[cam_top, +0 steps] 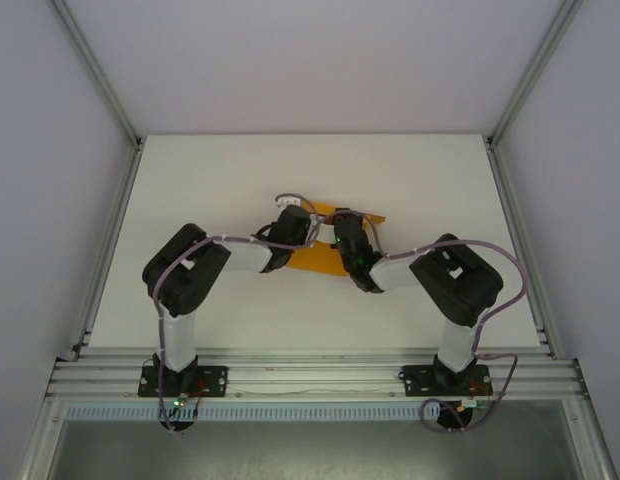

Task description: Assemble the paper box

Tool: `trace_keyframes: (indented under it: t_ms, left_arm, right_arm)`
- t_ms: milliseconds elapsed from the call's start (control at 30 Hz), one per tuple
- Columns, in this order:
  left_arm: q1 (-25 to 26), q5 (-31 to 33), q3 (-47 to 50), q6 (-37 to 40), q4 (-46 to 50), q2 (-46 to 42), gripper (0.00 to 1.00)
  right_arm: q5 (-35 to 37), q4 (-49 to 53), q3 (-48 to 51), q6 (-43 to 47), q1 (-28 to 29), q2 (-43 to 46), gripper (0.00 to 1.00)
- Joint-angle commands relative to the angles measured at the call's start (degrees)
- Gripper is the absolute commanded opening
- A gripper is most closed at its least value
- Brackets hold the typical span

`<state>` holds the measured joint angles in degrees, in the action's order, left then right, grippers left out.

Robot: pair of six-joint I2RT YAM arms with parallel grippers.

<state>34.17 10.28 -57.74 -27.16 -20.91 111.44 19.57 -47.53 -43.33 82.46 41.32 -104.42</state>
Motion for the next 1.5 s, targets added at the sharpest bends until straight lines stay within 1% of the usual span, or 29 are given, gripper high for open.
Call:
trace_keyframes:
  t_ms: [0, 33, 67, 133, 167, 200, 233, 300, 333, 467, 500, 567, 600, 633, 700, 733, 800, 833, 900, 967, 1100, 1167, 1233, 1300, 1333, 1467]
  left_arm:
    - [-0.44, 10.43, -4.86, -3.66, 1.39, 0.81, 0.50]
    - [-0.41, 9.23, -4.04, -2.48, -0.04, 0.54, 0.50]
    - [-0.42, 6.64, -2.45, -0.67, -2.95, 0.04, 0.50]
    - [-0.53, -0.42, 3.52, 5.37, -13.19, -1.62, 0.50]
    - [-0.54, -3.63, 6.68, 8.52, -17.23, -3.46, 0.52]
    - [-0.60, -4.89, 9.17, 10.48, -19.43, -5.33, 0.56]
    - [-0.75, -7.68, 11.13, 13.07, -19.66, -7.17, 0.59]
    - [-1.66, -12.16, 13.50, 16.20, -17.13, -10.40, 0.64]
    - [-2.17, -14.69, 14.38, 17.14, -14.39, -12.33, 0.64]
    - [-4.51, -20.48, 19.78, 16.22, -9.07, -20.10, 0.74]
    - [-5.09, -20.58, 21.40, 15.72, -8.61, -22.06, 0.76]
    - [-6.79, -18.35, 23.91, 14.63, -6.72, -25.61, 0.78]
    - [-7.93, -17.74, 23.96, 14.17, -4.64, -26.62, 0.79]
    - [-9.56, -18.73, 23.45, 14.58, -2.42, -27.05, 0.80]
    - [-11.80, -21.70, 21.38, 16.45, 1.13, -26.16, 0.81]
    - [-12.75, -24.63, 19.87, 18.07, 1.75, -24.70, 0.81]
    - [-13.20, -26.97, 16.71, 20.48, 1.31, -20.83, 0.79]
    - [-13.20, -28.19, 14.49, 21.50, 0.98, -18.17, 0.73]
    - [-13.24, -31.09, 9.98, 22.69, 2.05, -14.00, 0.66]
    - [-13.17, -34.36, 7.94, 23.55, -0.22, -11.17, 0.66]
    - [-13.21, -34.84, 4.74, 24.07, -2.38, -7.86, 0.64]
    - [-13.22, -36.65, 3.14, 24.79, -1.47, -6.36, 0.62]
    - [-13.27, -39.05, 2.38, 24.70, -1.60, -5.93, 0.60]
    - [-13.29, -40.54, 3.31, 24.82, -2.67, -6.85, 0.60]
    - [-13.30, -40.02, 4.08, 24.70, -3.35, -7.46, 0.60]
    - [-13.29, -36.51, 7.68, 25.01, -5.19, -9.77, 0.54]
  right_arm:
    - [-3.12, 12.39, 1.95, -2.80, 0.91, -2.20, 0.00]
    - [-3.11, 12.78, 1.92, -2.74, 0.76, -2.10, 0.00]
    - [-3.15, 13.11, 1.72, -2.72, 0.61, -2.11, 0.00]
    - [-3.27, 12.86, 1.69, -2.90, 0.18, -2.09, 0.00]
    - [-3.39, 12.89, 1.76, -2.81, -0.02, -1.97, 0.00]
    - [-3.38, 13.19, 1.75, -2.70, -0.24, -1.84, 0.00]
    - [-3.56, 13.58, 1.74, -2.57, -0.47, -1.55, 0.00]
    - [-4.13, 14.70, 1.45, -2.46, -1.02, -1.06, 0.00]
    - [-4.41, 14.99, 1.32, -2.55, -1.14, -0.83, 0.00]
    - [-4.24, 14.71, 1.59, -1.91, -1.32, -0.37, 0.00]
    - [-4.06, 14.48, 1.80, -1.71, -1.38, -0.27, 0.00]
    - [-4.14, 14.22, 1.76, -1.85, -1.74, 0.20, 0.00]
    - [-4.56, 14.23, 1.68, -2.32, -1.93, 0.57, 0.00]
    - [-5.48, 15.24, 1.41, -3.11, -2.17, 1.08, 0.00]
    - [-7.16, 18.40, 0.19, -4.75, -2.55, 1.98, 0.00]
    - [-8.08, 20.37, -0.59, -5.54, -2.62, 2.30, 0.00]
    - [-9.39, 23.32, -1.99, -6.33, -2.82, 2.38, 0.00]
    - [-9.78, 23.77, -2.49, -6.58, -2.93, 2.19, 0.00]
    - [-10.00, 24.38, -3.38, -6.52, -3.15, 1.53, 0.00]
    - [-10.59, 25.27, -4.35, -6.69, -3.56, 0.98, 0.00]
    - [-13.57, 30.88, -7.19, -8.04, -4.81, 1.36, 0.00]
    - [-16.11, 34.02, -8.89, -8.78, -5.77, 2.01, 0.00]
    - [-17.11, 35.91, -10.56, -8.78, -6.72, 2.47, 0.00]
    - [-15.98, 34.72, -11.35, -7.51, -7.19, 2.50, 0.00]
    - [-15.19, 33.27, -11.28, -6.57, -7.30, 2.39, 0.00]
    - [-13.30, 25.95, -9.39, -4.10, -7.17, 1.96, 0.00]
